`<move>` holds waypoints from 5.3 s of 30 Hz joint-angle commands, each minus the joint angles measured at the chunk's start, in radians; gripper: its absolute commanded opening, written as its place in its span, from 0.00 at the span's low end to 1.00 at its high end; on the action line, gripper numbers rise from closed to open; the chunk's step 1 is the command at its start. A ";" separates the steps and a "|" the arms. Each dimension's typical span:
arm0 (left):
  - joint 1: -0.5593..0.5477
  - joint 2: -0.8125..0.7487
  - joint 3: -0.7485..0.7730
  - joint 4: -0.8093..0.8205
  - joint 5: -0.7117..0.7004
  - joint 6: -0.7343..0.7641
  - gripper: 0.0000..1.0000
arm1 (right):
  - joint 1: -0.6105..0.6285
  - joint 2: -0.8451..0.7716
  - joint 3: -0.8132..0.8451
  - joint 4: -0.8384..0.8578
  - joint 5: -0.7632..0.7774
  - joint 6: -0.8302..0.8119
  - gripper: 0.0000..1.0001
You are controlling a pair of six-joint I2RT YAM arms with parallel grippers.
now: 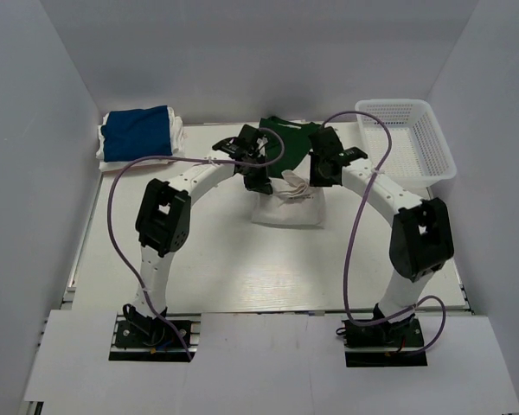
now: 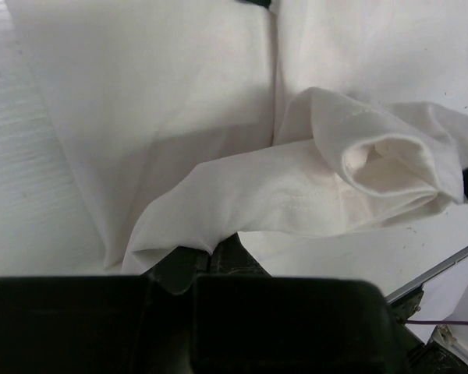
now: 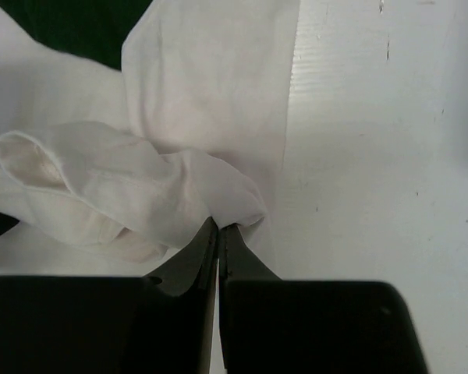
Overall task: Fold and stack the t-shirts
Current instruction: Fold the folded rectangular tshirt in 1/3 of the way, then grab one side of the 2/3 rectangular tshirt with both arms, then fold the long partially folded tshirt into a neat square
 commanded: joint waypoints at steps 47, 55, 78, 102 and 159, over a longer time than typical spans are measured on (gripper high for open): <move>0.089 -0.267 -0.581 0.335 0.121 0.039 0.78 | -0.074 -0.216 -0.587 0.415 -0.325 -0.102 0.89; 0.070 -0.201 -0.592 0.378 0.158 0.039 0.62 | -0.079 -0.159 -0.614 0.589 -0.340 -0.194 0.75; 0.030 -0.659 -0.691 0.090 0.219 0.039 0.00 | -0.077 -0.598 -0.536 0.036 -0.593 -0.148 0.00; 0.064 -0.442 -0.254 0.190 -0.086 -0.030 0.00 | -0.249 -0.377 -0.229 0.149 -0.708 -0.081 0.00; 0.158 0.407 0.409 0.507 0.166 -0.149 1.00 | -0.309 0.458 0.284 0.557 -0.823 0.102 0.90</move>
